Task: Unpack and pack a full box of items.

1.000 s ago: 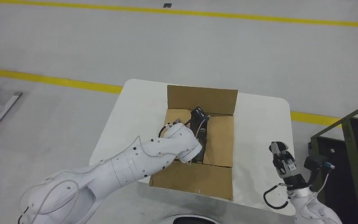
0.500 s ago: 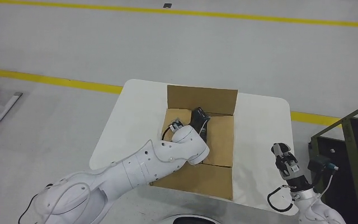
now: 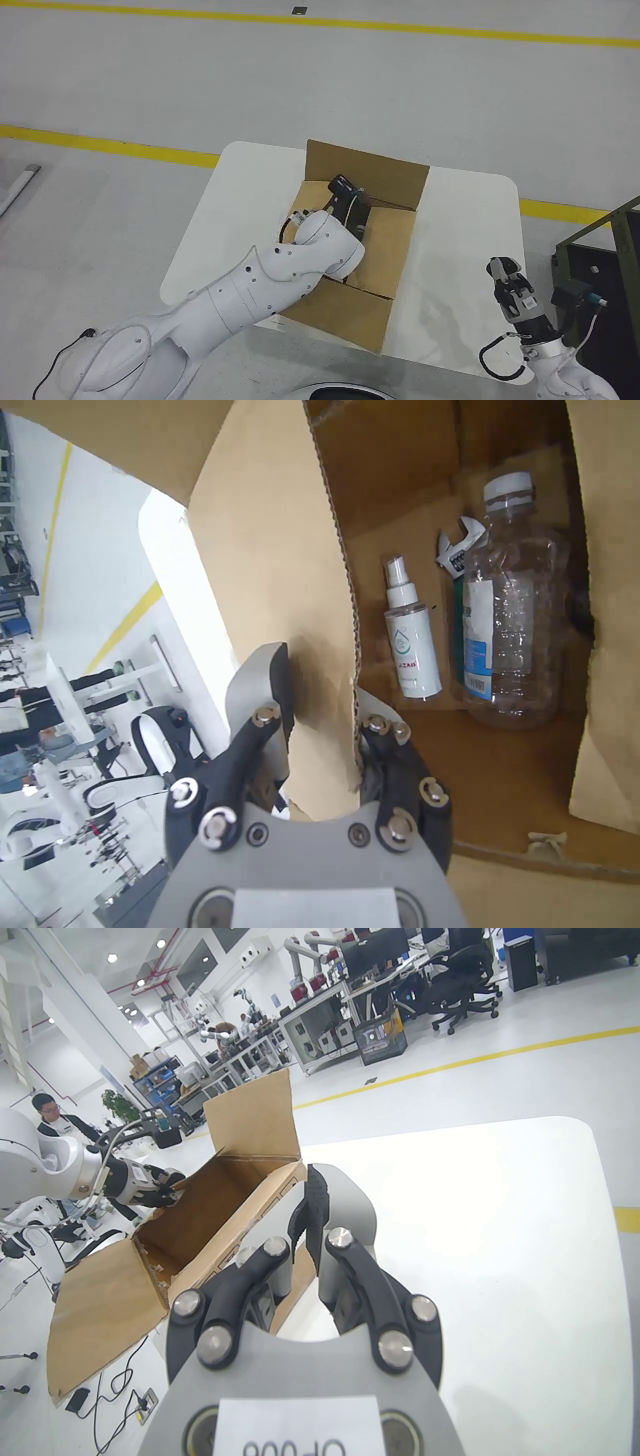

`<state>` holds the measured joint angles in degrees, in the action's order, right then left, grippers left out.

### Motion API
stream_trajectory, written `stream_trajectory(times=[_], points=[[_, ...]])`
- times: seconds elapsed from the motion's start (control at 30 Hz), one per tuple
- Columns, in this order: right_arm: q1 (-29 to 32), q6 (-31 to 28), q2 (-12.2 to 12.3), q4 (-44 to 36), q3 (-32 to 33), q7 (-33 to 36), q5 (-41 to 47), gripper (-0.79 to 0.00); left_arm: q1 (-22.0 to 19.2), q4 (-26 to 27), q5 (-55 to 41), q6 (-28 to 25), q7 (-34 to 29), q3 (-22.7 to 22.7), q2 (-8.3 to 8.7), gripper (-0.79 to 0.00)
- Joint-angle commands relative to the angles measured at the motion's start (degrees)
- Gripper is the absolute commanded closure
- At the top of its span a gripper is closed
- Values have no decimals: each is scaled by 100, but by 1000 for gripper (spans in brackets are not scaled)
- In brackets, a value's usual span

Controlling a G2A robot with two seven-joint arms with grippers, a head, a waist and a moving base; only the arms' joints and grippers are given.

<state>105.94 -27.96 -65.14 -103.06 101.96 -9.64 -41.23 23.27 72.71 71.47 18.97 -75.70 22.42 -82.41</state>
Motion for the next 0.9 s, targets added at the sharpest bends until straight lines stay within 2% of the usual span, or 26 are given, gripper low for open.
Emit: stream_trajectory(times=[0.0, 0.17, 0.27, 0.33, 0.57, 0.7, 0.87], points=[[-13, -18, -3, 23, 16, 21, 10, 0, 102, 157, -36, 12, 68, 254, 58, 0], [-57, -63, -13, 53, 27, 79, 88, 0, 401, 674, -184, -28, 195, 873, 205, 0], [-83, -81, -20, 58, 37, 95, 121, 0, 685, 971, -856, -115, 447, 1478, 291, 0], [-94, -64, -26, 67, 46, 65, 111, 0, 779, 1126, -720, -210, 438, 1669, 354, 0], [-162, 1, -49, 186, 56, 84, 255, 0, 1297, 1826, -1323, -223, 384, 2496, 486, 0], [-296, 134, -60, 344, 53, 235, 472, 0, 1663, 2026, -2025, -297, 457, 3006, 543, 0], [-511, 222, -69, 528, 12, 411, 598, 0, 1967, 2143, -2141, -463, 391, 3335, 625, 0]])
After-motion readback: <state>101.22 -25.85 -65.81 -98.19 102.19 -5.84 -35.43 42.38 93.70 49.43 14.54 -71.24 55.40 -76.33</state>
